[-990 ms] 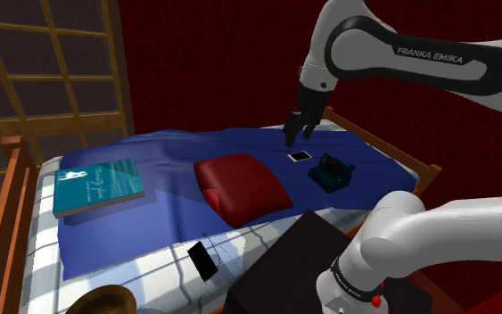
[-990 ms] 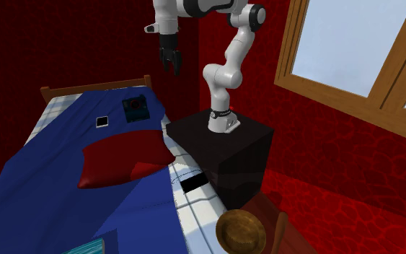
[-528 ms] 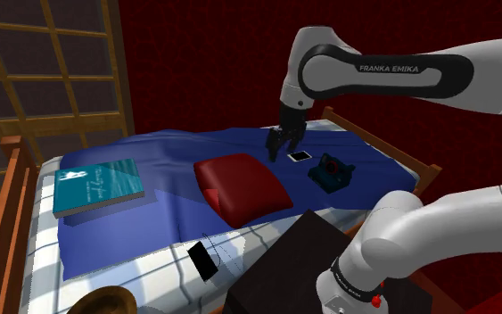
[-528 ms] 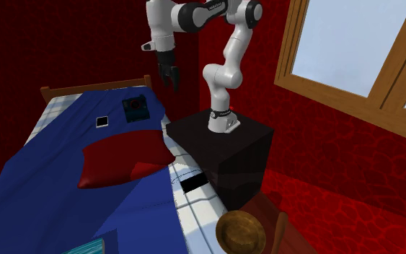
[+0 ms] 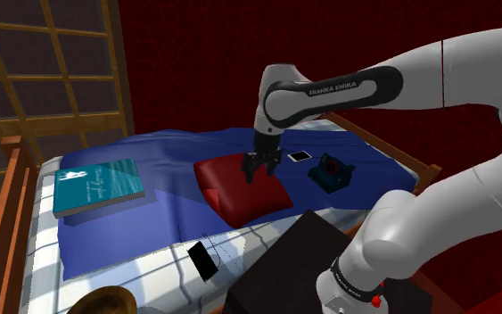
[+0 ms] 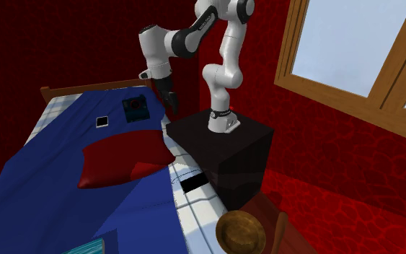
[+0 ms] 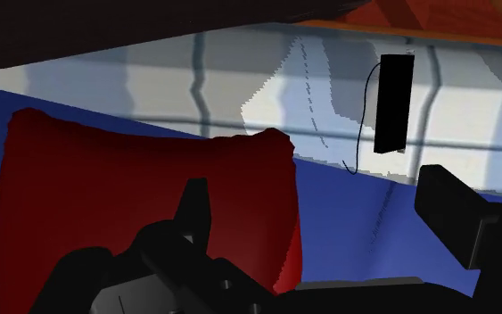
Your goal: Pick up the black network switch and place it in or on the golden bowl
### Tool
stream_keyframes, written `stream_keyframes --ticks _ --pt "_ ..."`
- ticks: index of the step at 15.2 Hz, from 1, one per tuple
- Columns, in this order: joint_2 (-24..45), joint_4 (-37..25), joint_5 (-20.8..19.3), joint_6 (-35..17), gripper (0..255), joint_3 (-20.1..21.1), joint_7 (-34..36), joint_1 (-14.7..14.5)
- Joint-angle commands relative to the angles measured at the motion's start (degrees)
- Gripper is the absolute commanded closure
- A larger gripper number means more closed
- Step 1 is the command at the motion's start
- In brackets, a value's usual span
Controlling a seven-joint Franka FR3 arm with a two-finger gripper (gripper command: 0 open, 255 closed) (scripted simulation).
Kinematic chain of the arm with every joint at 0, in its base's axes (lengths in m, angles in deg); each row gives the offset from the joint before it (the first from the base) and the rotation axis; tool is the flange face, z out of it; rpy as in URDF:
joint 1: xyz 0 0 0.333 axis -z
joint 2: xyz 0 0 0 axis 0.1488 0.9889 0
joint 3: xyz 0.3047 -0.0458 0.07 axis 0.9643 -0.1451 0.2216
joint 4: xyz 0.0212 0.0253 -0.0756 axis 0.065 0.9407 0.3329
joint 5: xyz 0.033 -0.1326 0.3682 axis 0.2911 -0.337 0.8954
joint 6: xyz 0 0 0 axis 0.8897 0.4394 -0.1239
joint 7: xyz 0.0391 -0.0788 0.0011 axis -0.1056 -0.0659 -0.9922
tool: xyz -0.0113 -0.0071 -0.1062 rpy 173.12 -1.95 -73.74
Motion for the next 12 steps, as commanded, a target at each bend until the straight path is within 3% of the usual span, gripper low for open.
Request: stream_keyframes --ticks 1,12 --pt "4.4 -0.2 1.7 -3.3 0 0.3 0.5 -0.7" --pt "29.0 -5.5 12.4 -16.9 0 2.5 0.1 -4.1"
